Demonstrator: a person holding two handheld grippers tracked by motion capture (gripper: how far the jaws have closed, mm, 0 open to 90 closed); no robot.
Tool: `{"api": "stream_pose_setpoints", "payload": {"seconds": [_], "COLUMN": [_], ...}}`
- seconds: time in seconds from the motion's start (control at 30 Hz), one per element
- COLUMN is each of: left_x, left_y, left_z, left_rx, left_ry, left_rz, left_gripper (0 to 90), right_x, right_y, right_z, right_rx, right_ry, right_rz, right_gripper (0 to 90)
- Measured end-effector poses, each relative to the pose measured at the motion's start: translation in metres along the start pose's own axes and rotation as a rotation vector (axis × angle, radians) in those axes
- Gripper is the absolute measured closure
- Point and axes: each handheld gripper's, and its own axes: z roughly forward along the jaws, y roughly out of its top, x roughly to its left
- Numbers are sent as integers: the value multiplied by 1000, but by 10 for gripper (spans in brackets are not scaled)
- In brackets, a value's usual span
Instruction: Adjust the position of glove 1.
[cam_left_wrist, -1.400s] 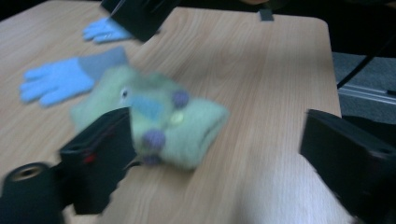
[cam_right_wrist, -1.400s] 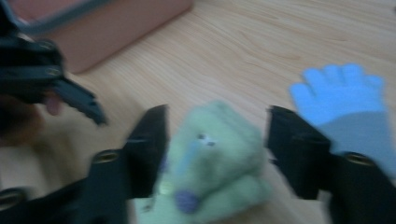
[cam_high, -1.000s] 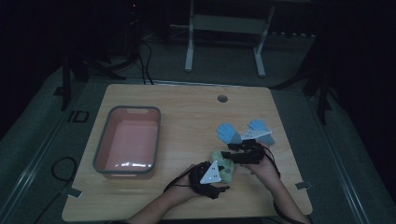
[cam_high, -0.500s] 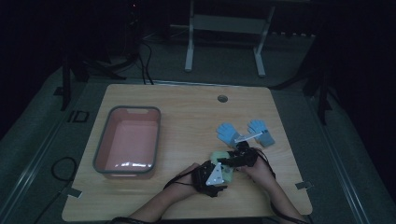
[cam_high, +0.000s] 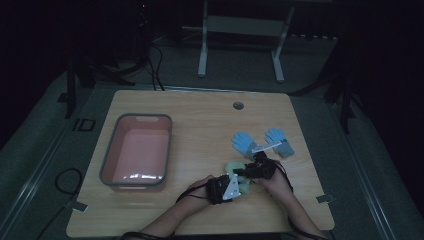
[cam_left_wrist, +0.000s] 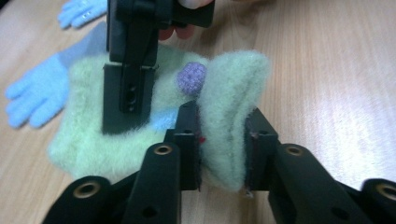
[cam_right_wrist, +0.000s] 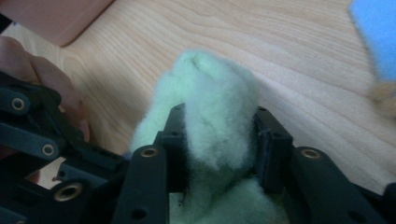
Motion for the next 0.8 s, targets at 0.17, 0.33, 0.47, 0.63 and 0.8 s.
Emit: {"api": "stream_pose_setpoints", "payload": {"seconds": [0.17,0.33,0.47,0.63,0.8], "left_x": [8,15,18,23,25], "left_y": [4,12,16,16,19], "left_z": [-7,-23,-31,-43,-54], "left_rx": [9,20,27,37,55], "left_ry": [-32,-26,-21,-29,-25], "left_rz": [-28,-17,-10,-9,10], "left_gripper": [749,750,750,750,750], "right_x": [5,10,19,27,32], "right_y": [4,13,22,30,35], "right_z": [-4,-9,-12,-12,-10], "right_rx": [-15,-40,-46,-50,-53], "right_ry": [-3,30,20,20,38], "right_rz": [6,17,-8,-16,-12], "right_gripper": [694,701,701,700,701]}}
